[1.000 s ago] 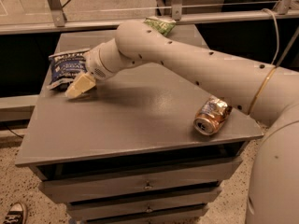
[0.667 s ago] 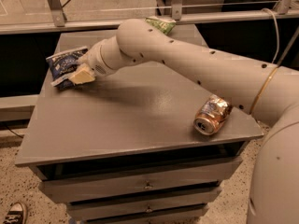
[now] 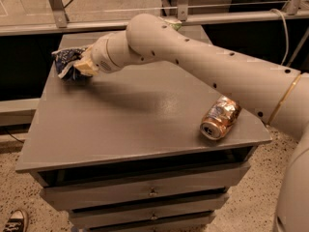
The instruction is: Pick blue chip bag
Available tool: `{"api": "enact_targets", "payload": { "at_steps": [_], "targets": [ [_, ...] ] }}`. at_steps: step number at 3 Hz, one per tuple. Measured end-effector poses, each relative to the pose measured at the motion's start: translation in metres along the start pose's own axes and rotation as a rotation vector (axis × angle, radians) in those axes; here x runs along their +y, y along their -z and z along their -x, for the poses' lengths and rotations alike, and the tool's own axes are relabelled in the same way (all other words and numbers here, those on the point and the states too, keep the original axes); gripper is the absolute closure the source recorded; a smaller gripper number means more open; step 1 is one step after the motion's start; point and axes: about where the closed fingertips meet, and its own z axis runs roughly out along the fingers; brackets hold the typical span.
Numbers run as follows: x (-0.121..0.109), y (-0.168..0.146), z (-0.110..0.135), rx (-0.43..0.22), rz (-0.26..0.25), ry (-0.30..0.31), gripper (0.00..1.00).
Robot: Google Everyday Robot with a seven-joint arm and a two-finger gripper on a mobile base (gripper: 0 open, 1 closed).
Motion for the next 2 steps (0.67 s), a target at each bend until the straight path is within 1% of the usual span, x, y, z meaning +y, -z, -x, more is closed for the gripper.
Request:
{"api": "enact_targets", "payload": {
  "at_steps": [1,2],
  "targets": [
    [-0.006,0.030,0.044,-0.121,-0.008,0.092,1.00],
    [-0.013,0.054,0.069,-0.176,0.005,0.193,1.00]
  ]
}}
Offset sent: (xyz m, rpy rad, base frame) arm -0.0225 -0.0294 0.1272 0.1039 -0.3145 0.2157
